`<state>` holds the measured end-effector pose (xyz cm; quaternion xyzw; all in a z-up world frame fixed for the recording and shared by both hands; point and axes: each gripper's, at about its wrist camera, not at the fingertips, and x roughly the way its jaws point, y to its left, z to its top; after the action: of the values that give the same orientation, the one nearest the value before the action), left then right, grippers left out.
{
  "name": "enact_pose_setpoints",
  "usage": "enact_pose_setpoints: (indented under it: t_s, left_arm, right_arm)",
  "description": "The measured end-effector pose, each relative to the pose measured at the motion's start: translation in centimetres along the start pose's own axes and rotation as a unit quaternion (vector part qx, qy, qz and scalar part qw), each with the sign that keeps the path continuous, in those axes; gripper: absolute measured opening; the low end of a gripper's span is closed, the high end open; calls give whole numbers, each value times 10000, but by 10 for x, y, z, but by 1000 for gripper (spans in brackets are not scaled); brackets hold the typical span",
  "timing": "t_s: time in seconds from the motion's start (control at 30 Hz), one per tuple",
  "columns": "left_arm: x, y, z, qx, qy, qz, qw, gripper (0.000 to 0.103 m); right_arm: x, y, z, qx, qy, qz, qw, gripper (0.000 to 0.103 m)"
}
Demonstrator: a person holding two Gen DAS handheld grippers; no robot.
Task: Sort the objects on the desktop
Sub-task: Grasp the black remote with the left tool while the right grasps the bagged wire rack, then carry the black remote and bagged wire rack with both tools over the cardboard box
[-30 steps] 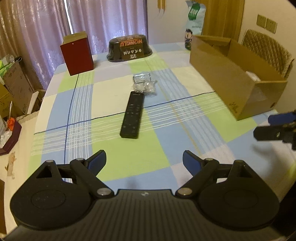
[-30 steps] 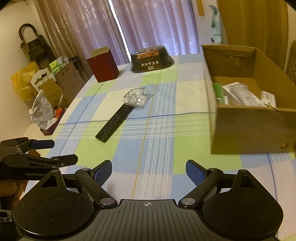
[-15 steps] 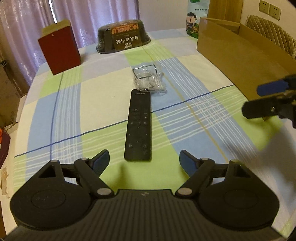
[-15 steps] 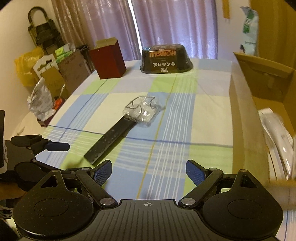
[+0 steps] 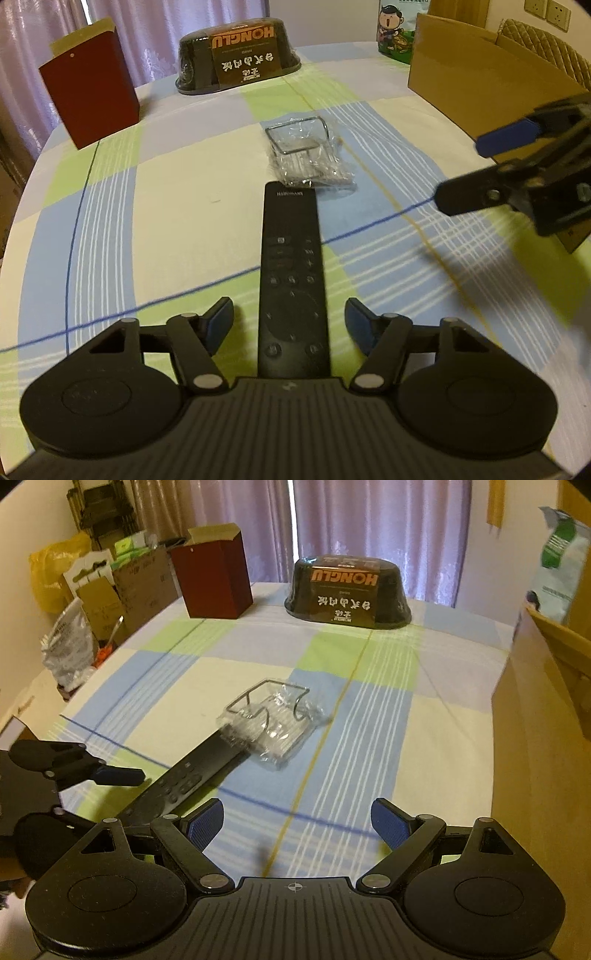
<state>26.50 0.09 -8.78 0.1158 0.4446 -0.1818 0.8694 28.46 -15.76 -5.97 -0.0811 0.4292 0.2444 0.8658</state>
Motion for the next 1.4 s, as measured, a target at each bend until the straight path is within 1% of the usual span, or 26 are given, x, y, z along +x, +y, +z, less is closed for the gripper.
enact_pose_setpoints:
  t_s: [0.07,0.1,0.13,0.27,0.3,0.37,0.43,0.5,0.57,0.67,0.73,0.77,0.83,0.9,0.93,0.97,1.03,1.13,1.2,1.27,1.4]
  left_arm:
    - [2,2,4,-7,-10,-80,10000,50]
    - [2,3,5,5,-20,-119,9999,40]
    - [2,3,5,9,-28,-159,9999,34]
    - [-4,7,-2,-58,-28,-151,9999,34]
    - [-6,9,-5,-88,-22,-109,9999,34]
    - [-12,14,-13,-197,-4,92,9998,34]
    - [-18,23,-20,-436,19,281,9987,34]
    - [-22,32,-27,-668,10,362,9971,34]
    - [-25,38,-33,-869,-31,400,9954,34]
    - [-28,41,-36,-999,-81,411,9941,34]
    - [-28,41,-36,-1064,-93,400,9935,34]
    - [-28,42,-35,-1097,-95,395,9931,34]
    - [-28,42,-35,-1112,-100,386,9930,34]
    - [-28,43,-35,-1120,-103,374,9929,34]
    - [-29,43,-35,-1121,-107,367,9930,34]
    - [-29,42,-36,-1129,-118,370,9928,34]
    - [-29,41,-36,-1132,-131,387,9927,34]
    - [-28,37,-36,-1073,-110,455,9931,34]
    - [-30,35,-38,-1057,-87,432,9934,34]
    - [-33,26,-41,-968,-52,402,9945,34]
    - [-46,-1,-54,-826,35,302,9961,34]
  right_arm:
    - [12,0,9,-124,87,-80,9999,90]
    - [17,0,14,-183,127,-100,9997,89]
    - [22,-1,20,-252,160,-94,9995,89]
    - [41,2,44,-731,202,-58,9971,90]
    - [46,4,50,-908,208,27,9956,90]
    - [55,10,58,-1269,238,226,9914,90]
    - [64,17,65,-1704,313,445,9839,90]
    - [74,24,71,-2164,388,588,9738,90]
    - [82,30,75,-2619,442,665,9618,90]
    - [95,40,77,-3252,511,725,9415,90]
    - [106,44,78,-3462,657,761,9327,90]
    - [111,45,80,-3505,745,777,9303,90]
    - [123,42,82,-3247,973,774,9376,89]
    - [129,38,85,-2918,1101,776,9470,89]
    - [129,36,85,-2748,1129,766,9518,79]
    - [127,34,84,-2589,1129,722,9566,77]
    - [122,34,80,-2352,1153,593,9633,75]
    - [108,35,65,-1960,1165,388,9729,74]
    - [92,35,49,-1511,1159,251,9814,74]
    - [74,36,28,-1152,1143,152,9866,74]
    - [21,37,-36,-473,1025,-38,9936,74]
